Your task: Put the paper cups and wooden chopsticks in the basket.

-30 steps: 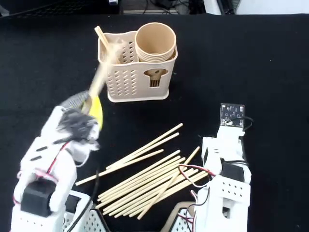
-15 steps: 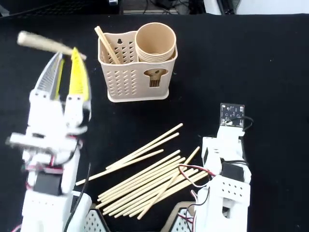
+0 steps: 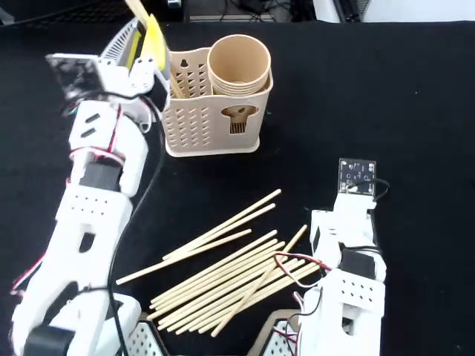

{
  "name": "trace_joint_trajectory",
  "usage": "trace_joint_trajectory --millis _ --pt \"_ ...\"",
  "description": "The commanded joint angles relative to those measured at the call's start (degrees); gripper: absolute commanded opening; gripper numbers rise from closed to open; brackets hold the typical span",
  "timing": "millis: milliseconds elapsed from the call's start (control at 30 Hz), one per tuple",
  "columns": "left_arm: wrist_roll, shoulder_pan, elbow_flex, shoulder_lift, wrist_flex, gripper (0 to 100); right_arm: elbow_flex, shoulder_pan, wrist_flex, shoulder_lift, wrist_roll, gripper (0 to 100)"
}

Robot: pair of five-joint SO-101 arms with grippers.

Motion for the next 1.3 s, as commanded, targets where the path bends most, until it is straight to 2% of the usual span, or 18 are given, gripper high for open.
trace_joint_trajectory --millis 0,533,700,1000,1167,1267 --pt "0.53 -0.22 -1.63 0.7 -1.32 3 -0.13 0.79 -1.58 -0.75 0.26 1.5" --pt "0.53 1.36 11.65 0.79 -1.32 3 -0.13 0.79 -1.58 -0.75 0.44 1.5" --pt "0.53 1.27 11.91 0.7 -0.53 13 -0.13 0.79 -1.58 -0.75 0.44 1.5" --pt "0.53 -0.31 4.53 -0.26 12.75 13 -0.13 0.79 -1.58 -0.75 0.44 1.5" --pt "0.53 -1.54 3.82 -10.9 26.81 13 -0.13 0.79 -1.58 -0.75 0.35 1.5" --pt "0.53 -1.1 3.82 -20.57 38.42 13 -0.13 0.79 -1.58 -0.75 0.26 1.5"
